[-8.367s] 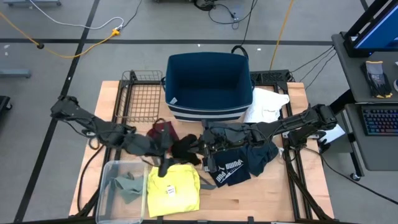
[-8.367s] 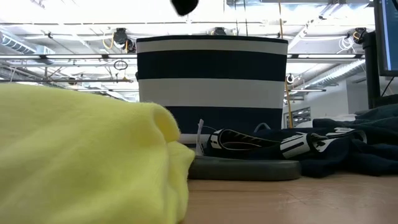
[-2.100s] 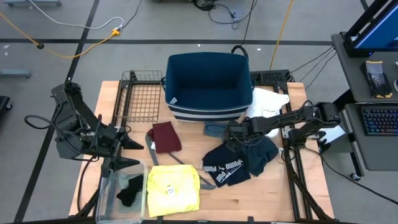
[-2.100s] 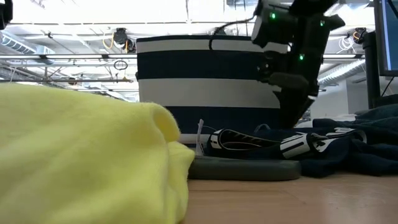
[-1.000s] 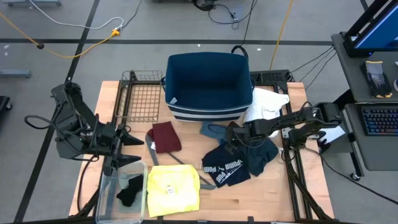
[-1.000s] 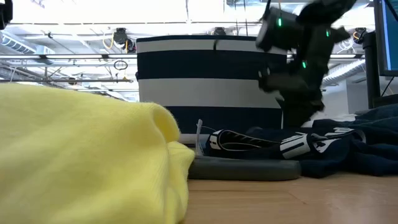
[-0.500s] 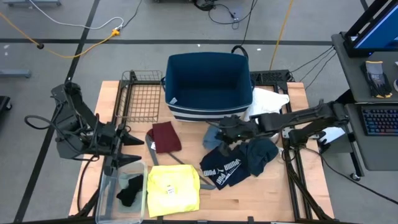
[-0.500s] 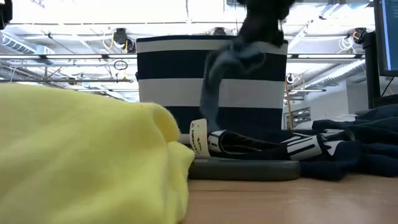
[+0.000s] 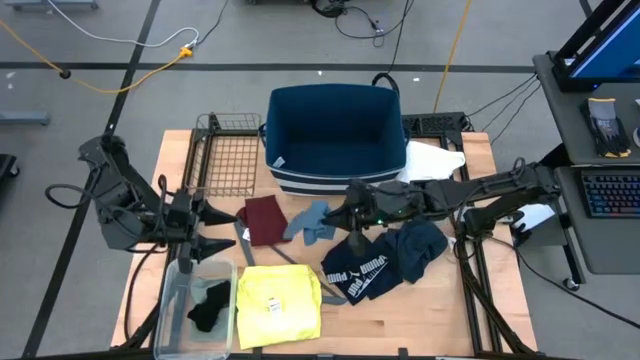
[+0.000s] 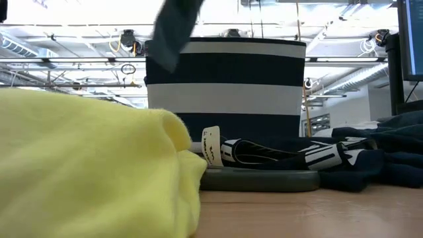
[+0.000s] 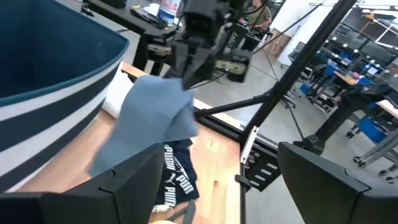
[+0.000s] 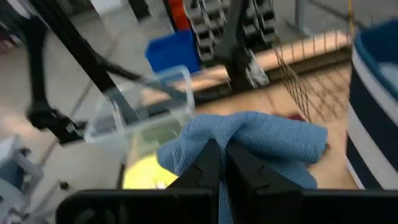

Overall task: Pick & Place Cloths
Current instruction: Put the light blue sock into the transparent bin

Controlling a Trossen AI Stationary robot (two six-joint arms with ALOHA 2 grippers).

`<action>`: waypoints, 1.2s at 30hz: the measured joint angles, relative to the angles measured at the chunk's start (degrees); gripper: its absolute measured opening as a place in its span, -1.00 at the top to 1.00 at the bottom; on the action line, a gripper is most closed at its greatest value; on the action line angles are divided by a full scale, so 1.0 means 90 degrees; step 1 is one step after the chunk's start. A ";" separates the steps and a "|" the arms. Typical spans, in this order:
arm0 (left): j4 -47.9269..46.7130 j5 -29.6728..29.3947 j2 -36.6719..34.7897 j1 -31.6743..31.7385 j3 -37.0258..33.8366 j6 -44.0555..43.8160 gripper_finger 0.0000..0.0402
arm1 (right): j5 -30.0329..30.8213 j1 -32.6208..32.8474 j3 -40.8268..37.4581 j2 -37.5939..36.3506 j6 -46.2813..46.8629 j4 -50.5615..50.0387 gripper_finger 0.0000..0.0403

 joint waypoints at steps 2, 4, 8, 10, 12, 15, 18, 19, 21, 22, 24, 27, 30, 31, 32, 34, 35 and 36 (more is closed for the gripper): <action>0.0007 0.0002 0.0019 0.0096 0.0000 0.0086 -0.59 | -0.0117 0.0000 0.0000 -0.0005 -0.0078 0.0233 1.00; 0.0007 0.0065 0.0071 0.0187 0.0000 0.0235 -0.59 | -0.0134 0.0000 0.0000 0.0004 -0.0148 0.0500 1.00; 0.0015 0.0124 0.0296 0.0434 0.0000 0.0660 -0.59 | -0.0502 -0.0007 0.0000 0.0106 -0.0206 0.1287 1.00; 0.0015 0.0188 0.0448 0.0580 -0.0001 0.0861 -0.59 | -0.0768 -0.0007 0.0000 0.0129 -0.0215 0.1518 1.00; 0.0022 0.0199 0.0644 0.0731 0.0000 0.1162 -0.59 | -0.0906 -0.0043 0.0001 0.0203 -0.0148 0.1743 1.00; 0.0126 0.0199 0.0965 0.0950 0.0000 0.1728 -0.59 | -0.0942 -0.0073 -0.0001 0.0240 -0.0100 0.1659 1.00; 0.0380 0.0184 0.1276 0.1197 -0.0001 0.2224 -0.59 | -0.0921 -0.0083 -0.0007 0.0243 -0.0095 0.1677 1.00; 0.0449 0.0181 0.1374 0.1273 -0.0002 0.2352 -0.59 | -0.0921 -0.0083 -0.0005 0.0267 -0.0095 0.1712 1.00; 0.0585 0.0187 0.1557 0.1429 -0.0002 0.2536 -0.59 | -0.0935 -0.0112 0.0002 0.0329 -0.0078 0.1733 1.00; 0.0691 0.0216 0.1644 0.1510 -0.0002 0.2581 -0.59 | -0.0936 -0.0110 -0.0001 0.0339 -0.0054 0.1649 1.00; 0.0859 0.0320 0.1800 0.1665 -0.0002 0.2606 -0.59 | -0.0923 -0.0109 -0.0012 0.0388 -0.0007 0.1632 1.00; 0.1096 0.0577 0.2023 0.1858 -0.0002 0.2591 -0.59 | -0.0913 -0.0181 0.0009 0.0544 0.0055 0.1720 1.00; 0.1318 0.0836 0.2204 0.1979 -0.0002 0.2689 -0.59 | -0.0918 -0.0189 -0.0012 0.0663 0.0077 0.1693 1.00; 0.1377 0.0945 0.2259 0.2008 -0.0002 0.2744 -0.59 | -0.0915 -0.0197 -0.0005 0.0723 0.0092 0.1767 1.00; 0.1447 0.1070 0.2315 0.2031 -0.0002 0.2813 -0.59 | -0.0908 -0.0206 0.0000 0.0749 0.0109 0.1747 1.00; 0.1575 0.1303 0.2418 0.2055 -0.0002 0.2923 -0.59 | -0.0925 -0.0204 -0.0008 0.0761 0.0201 0.1685 1.00; 0.1632 0.1366 0.2464 0.2054 -0.0002 0.2933 -0.59 | -0.0934 -0.0204 -0.0010 0.0762 0.0230 0.1692 1.00; 0.1688 0.1403 0.2498 0.2054 -0.0002 0.2933 -0.59 | -0.0937 -0.0204 -0.0010 0.0761 0.0241 0.1710 1.00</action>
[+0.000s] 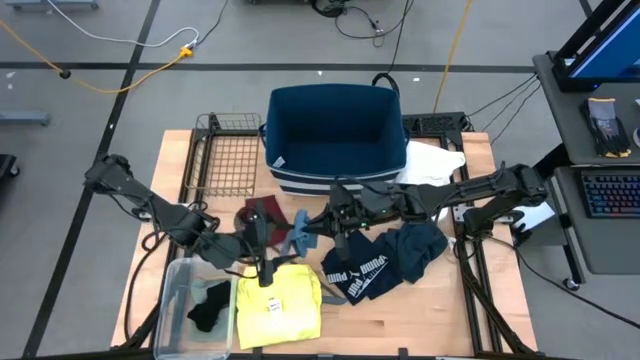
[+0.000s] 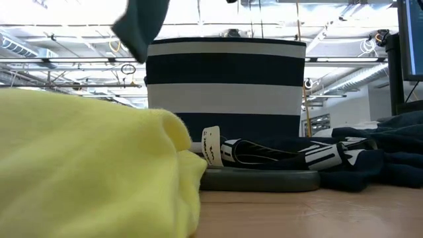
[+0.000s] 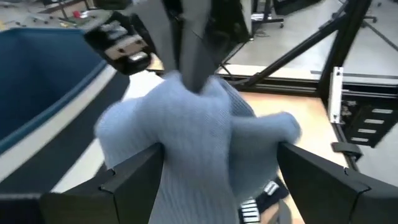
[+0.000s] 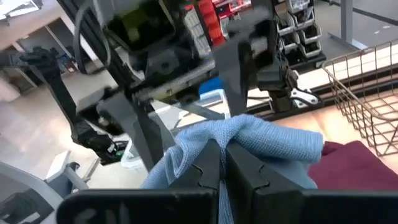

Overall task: Pick & Place Cloths
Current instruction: Put the light blue sock into the transparent bin

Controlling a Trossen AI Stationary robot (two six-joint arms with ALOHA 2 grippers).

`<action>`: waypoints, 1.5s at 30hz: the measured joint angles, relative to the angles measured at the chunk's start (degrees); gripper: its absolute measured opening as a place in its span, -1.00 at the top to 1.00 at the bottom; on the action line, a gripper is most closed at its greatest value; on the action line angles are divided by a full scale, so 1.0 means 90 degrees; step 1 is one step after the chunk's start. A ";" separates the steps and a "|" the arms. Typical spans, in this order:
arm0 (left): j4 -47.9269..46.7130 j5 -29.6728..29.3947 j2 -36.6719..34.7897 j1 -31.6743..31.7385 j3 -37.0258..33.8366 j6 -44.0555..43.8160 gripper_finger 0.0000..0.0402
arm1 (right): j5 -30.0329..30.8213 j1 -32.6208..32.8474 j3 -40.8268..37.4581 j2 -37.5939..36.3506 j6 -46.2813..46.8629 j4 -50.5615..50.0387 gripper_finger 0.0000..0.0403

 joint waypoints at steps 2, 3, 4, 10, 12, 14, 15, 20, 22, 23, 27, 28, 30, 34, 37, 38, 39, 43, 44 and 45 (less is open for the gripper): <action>0.0098 0.0006 0.0062 0.0025 0.0000 0.0036 -0.59 | -0.0003 0.0002 0.0005 0.0055 0.0008 0.0081 1.00; 0.0122 0.0022 0.0070 0.0047 0.0000 0.0056 -0.59 | -0.0002 0.0004 0.0010 0.0082 0.0027 0.0114 1.00; 0.0116 0.0027 0.0072 0.0063 0.0000 0.0080 -0.59 | -0.0002 0.0028 0.0010 0.0100 0.0049 0.0089 1.00; 0.0247 0.0075 0.0072 0.0253 0.0000 0.0079 -0.59 | -0.0161 0.0061 0.0016 0.0195 0.0168 0.0219 1.00; 0.0381 0.0150 0.0072 0.0338 0.0000 0.0080 -0.59 | -0.0177 0.0087 0.0003 0.0217 0.0171 0.0120 1.00; 0.0476 0.0318 0.0072 0.0421 0.0000 0.0076 -0.59 | -0.0174 0.0099 0.0000 0.0214 0.0167 0.0139 1.00; 0.0478 0.0404 0.0069 0.0460 0.0000 0.0076 -0.59 | -0.0175 0.0100 0.0000 0.0201 0.0163 0.0161 1.00; 0.0345 0.0504 0.0069 0.0568 0.0000 0.0036 -0.59 | -0.0178 0.0102 0.0005 0.0206 0.0129 0.0148 1.00; 0.0345 0.0501 0.0069 0.0623 -0.0001 -0.0026 -0.59 | -0.0188 0.0100 0.0005 0.0206 0.0123 0.0152 1.00; 0.0338 0.0499 0.0069 0.0645 0.0000 -0.0041 -0.59 | -0.0239 0.0099 0.0005 0.0206 0.0123 0.0156 1.00; 0.0331 0.0497 0.0069 0.0722 0.0000 -0.0060 -0.59 | -0.0330 0.0100 0.0005 0.0206 0.0118 0.0139 1.00; 0.0330 0.0498 0.0069 0.0733 0.0000 -0.0090 -0.59 | -0.0333 0.0100 0.0005 0.0206 0.0111 0.0139 1.00; 0.0327 0.0495 0.0069 0.0749 -0.0001 -0.0155 -0.59 | -0.0329 0.0097 0.0005 0.0206 0.0068 0.0139 1.00; 0.0329 0.0491 0.0069 0.0746 0.0000 0.0012 -0.59 | -0.0334 0.0100 0.0005 0.0206 0.0046 0.0140 1.00; 0.0332 0.0490 0.0069 0.0760 0.0000 0.0037 -0.59 | -0.0430 0.0097 0.0005 0.0206 0.0017 0.0135 1.00; 0.0350 0.0491 0.0069 0.0771 0.0000 0.0029 -0.59 | -0.0452 0.0097 0.0005 0.0206 0.0008 0.0135 1.00; 0.0375 0.0494 0.0069 0.0778 0.0000 -0.0010 -0.59 | -0.0452 0.0097 0.0005 0.0206 0.0004 0.0135 1.00; 0.0461 0.0491 0.0069 0.0783 0.0000 -0.0165 -0.59 | -0.0464 0.0097 0.0005 0.0206 -0.0001 0.0139 1.00; 0.0461 0.0478 0.0069 0.0784 -0.0002 -0.0116 -0.59 | -0.0466 0.0097 0.0005 0.0206 -0.0001 0.0139 1.00; 0.0459 0.0476 0.0069 0.0792 0.0000 -0.0067 -0.59 | -0.0469 0.0097 0.0005 0.0206 -0.0001 0.0137 1.00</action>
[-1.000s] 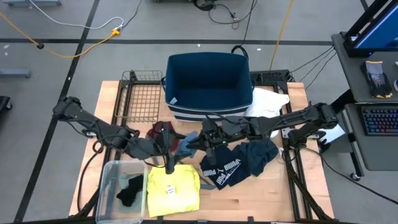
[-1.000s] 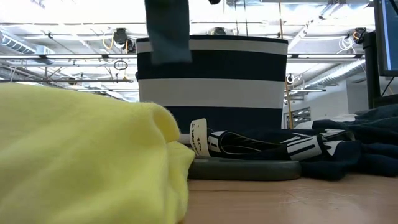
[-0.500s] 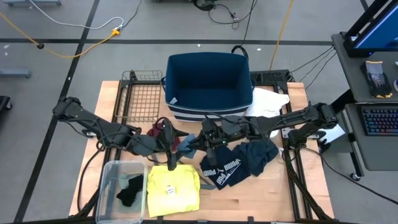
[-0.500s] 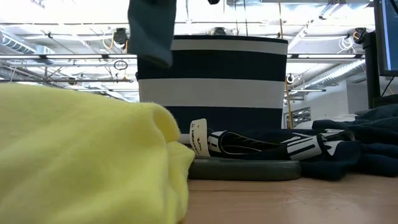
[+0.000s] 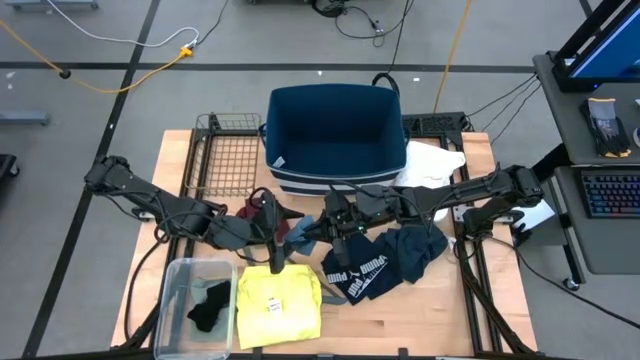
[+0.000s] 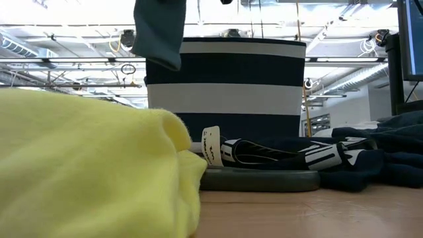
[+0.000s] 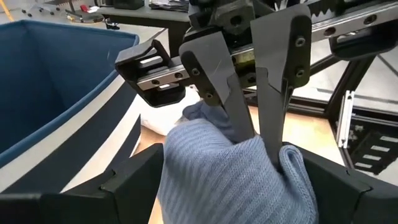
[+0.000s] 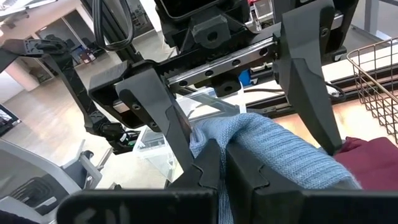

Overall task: Pick & Place Cloths
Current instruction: Put the light blue sock into the transparent bin

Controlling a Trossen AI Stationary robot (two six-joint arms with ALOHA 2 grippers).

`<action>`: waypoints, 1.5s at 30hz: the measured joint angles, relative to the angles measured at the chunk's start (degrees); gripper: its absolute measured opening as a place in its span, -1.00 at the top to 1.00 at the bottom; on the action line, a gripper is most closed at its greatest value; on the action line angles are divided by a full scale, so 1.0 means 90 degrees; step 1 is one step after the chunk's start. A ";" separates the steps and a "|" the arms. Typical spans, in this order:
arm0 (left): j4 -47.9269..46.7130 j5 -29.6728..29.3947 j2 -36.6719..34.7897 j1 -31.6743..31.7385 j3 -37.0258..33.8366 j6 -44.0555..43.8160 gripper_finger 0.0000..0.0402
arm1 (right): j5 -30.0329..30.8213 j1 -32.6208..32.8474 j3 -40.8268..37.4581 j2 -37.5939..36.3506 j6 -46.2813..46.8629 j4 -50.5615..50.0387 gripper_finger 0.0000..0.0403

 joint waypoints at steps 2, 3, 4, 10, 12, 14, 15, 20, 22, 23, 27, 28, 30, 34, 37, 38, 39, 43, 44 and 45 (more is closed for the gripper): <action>-0.0013 0.0112 0.0000 0.0044 0.0000 0.0039 -0.59 | -0.0005 0.0000 0.0000 0.0000 0.0000 -0.0002 1.00; -0.0019 0.0213 0.0017 0.0073 0.0000 0.0034 -0.59 | -0.0010 0.0000 0.0000 0.0000 0.0000 -0.0005 1.00; -0.0015 0.0288 0.0036 0.0102 0.0000 0.0010 -0.59 | -0.0013 0.0000 0.0000 0.0000 0.0000 -0.0009 1.00; 0.0036 0.0411 0.0201 0.0148 0.0002 0.0049 -0.52 | -0.0033 0.0003 0.0000 0.0000 -0.0002 -0.0016 1.00; 0.0016 0.0408 0.0304 0.0153 0.0000 0.0129 -0.40 | -0.0033 0.0005 0.0000 0.0000 -0.0002 -0.0027 1.00; 0.0113 0.0404 0.0414 0.0178 0.0000 0.0130 -0.25 | -0.0032 0.0005 0.0000 0.0000 -0.0002 -0.0022 1.00; 0.0147 0.0408 0.0467 0.0195 0.0000 0.0126 -0.17 | -0.0025 0.0005 0.0000 -0.0002 -0.0002 -0.0019 1.00; 0.0206 0.0427 0.0683 0.0275 0.0000 0.0054 0.27 | 0.0001 0.0000 0.0000 0.0000 0.0019 -0.0022 1.00; 0.0203 0.0517 0.0682 0.0275 0.0000 0.0052 0.48 | 0.0012 0.0000 0.0000 -0.0002 0.0022 -0.0003 1.00; 0.0204 0.0579 0.0678 0.0279 0.0000 0.0051 0.59 | 0.0014 0.0000 0.0000 -0.0002 0.0019 0.0000 1.00; 0.0098 0.0928 0.0648 0.0287 0.0000 0.0052 0.92 | -0.0012 0.0000 0.0000 -0.0005 0.0005 -0.0046 0.93; 0.0014 0.1057 0.0604 0.0281 0.0000 0.0030 0.92 | -0.0015 0.0002 0.0000 -0.0005 0.0006 -0.0057 0.90; -0.0201 0.1298 0.0553 0.0260 0.0000 -0.0146 0.89 | -0.0043 0.0005 0.0001 -0.0005 0.0007 -0.0128 0.82; -0.1052 0.1714 0.0401 0.0155 -0.0014 -0.0604 0.94 | -0.0294 0.0012 0.0002 -0.0007 0.0015 -0.0503 0.66; -0.1549 0.2008 0.0220 0.0083 0.0008 -0.1168 0.94 | -0.0436 0.0012 0.0002 -0.0010 0.0167 -0.0882 0.54; -0.1854 0.2077 0.0144 0.0015 -0.0001 -0.1346 0.94 | -0.0471 0.0012 0.0002 -0.0021 0.0183 -0.1052 0.50; -0.2050 0.2137 0.0067 -0.0027 -0.0013 -0.1559 0.94 | -0.0517 0.0012 0.0002 -0.0034 0.0192 -0.1227 0.47; -0.2330 0.2492 -0.0326 -0.0201 -0.0005 -0.2303 0.95 | -0.0536 0.0010 0.0002 -0.0036 0.0268 -0.1647 0.35; -0.2333 0.2574 -0.0434 -0.0249 -0.0005 -0.2504 0.95 | -0.0537 0.0010 0.0002 -0.0036 0.0286 -0.1709 0.33; -0.2281 0.2676 -0.0534 -0.0279 0.0000 -0.2719 0.95 | -0.0538 0.0010 0.0002 -0.0036 0.0287 -0.1735 0.32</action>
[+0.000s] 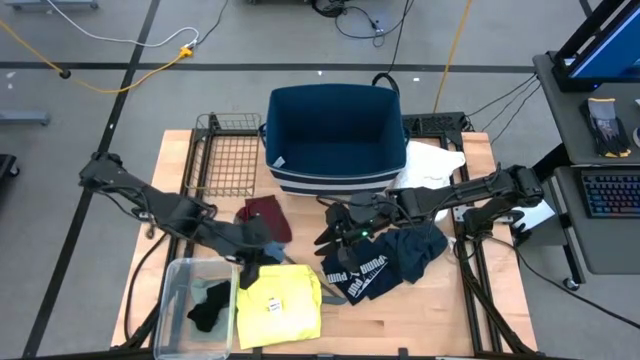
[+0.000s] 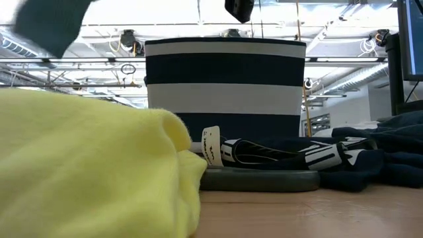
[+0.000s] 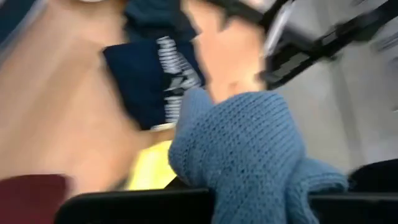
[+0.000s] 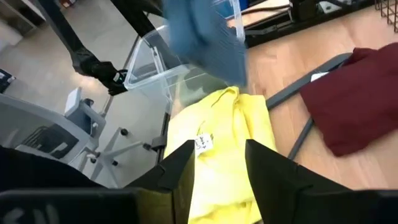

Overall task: Pick & Place Cloths
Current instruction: Put the light blue sock into the transparent bin

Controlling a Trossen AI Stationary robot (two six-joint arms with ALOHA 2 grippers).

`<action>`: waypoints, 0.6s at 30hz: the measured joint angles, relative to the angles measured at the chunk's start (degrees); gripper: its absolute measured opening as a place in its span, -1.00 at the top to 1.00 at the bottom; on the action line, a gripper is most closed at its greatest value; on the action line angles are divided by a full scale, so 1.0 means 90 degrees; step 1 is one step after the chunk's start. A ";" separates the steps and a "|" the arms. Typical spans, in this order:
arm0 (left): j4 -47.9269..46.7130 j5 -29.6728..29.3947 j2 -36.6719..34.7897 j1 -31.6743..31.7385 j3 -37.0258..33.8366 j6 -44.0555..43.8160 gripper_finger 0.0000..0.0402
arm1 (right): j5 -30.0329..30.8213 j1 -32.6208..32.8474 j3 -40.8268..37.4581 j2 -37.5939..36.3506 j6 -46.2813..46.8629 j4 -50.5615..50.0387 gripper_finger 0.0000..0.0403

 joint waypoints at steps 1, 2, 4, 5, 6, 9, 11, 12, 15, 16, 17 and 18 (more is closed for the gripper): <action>-0.0017 0.0073 -0.0108 -0.0041 0.0002 -0.0202 0.95 | 0.0003 0.0000 0.0000 0.0000 -0.0002 0.0007 0.31; -0.0100 0.0162 -0.0220 -0.0098 0.0002 -0.0431 0.95 | 0.0004 -0.0002 0.0000 0.0000 -0.0033 0.0010 0.30; -0.0110 0.0330 -0.0435 -0.0207 0.0000 -0.0945 0.95 | 0.0004 -0.0002 0.0000 -0.0002 -0.0102 0.0009 0.29; -0.0099 0.0446 -0.0539 -0.0270 0.0000 -0.1198 0.95 | 0.0006 -0.0002 0.0000 -0.0002 -0.0121 0.0004 0.29; -0.0121 0.0560 -0.0633 -0.0349 0.0000 -0.1481 0.95 | 0.0006 -0.0002 0.0000 -0.0002 -0.0124 0.0004 0.29; -0.0178 0.0822 -0.0835 -0.0627 0.0000 -0.2363 0.95 | 0.0009 -0.0017 0.0000 -0.0002 -0.0162 0.0006 0.29; -0.0353 0.0991 -0.0912 -0.0850 0.0000 -0.2958 0.95 | 0.0013 -0.0017 0.0000 -0.0002 -0.0185 0.0006 0.29; -0.0507 0.1073 -0.0932 -0.0985 0.0000 -0.3298 0.95 | 0.0015 -0.0017 0.0000 -0.0002 -0.0189 0.0005 0.29; -0.1132 0.1206 -0.0927 -0.1419 0.0000 -0.4223 0.95 | 0.0018 -0.0017 0.0000 -0.0002 -0.0254 0.0005 0.29; -0.1379 0.1208 -0.0901 -0.1576 0.0000 -0.4538 0.95 | 0.0021 -0.0017 0.0000 -0.0002 -0.0281 0.0004 0.29; -0.1622 0.1209 -0.0880 -0.1720 0.0000 -0.4815 0.95 | 0.0021 -0.0017 0.0000 -0.0002 -0.0289 0.0006 0.29; -0.1834 0.1205 -0.0839 -0.1867 0.0000 -0.5069 0.95 | 0.0021 -0.0017 0.0000 -0.0002 -0.0289 0.0006 0.29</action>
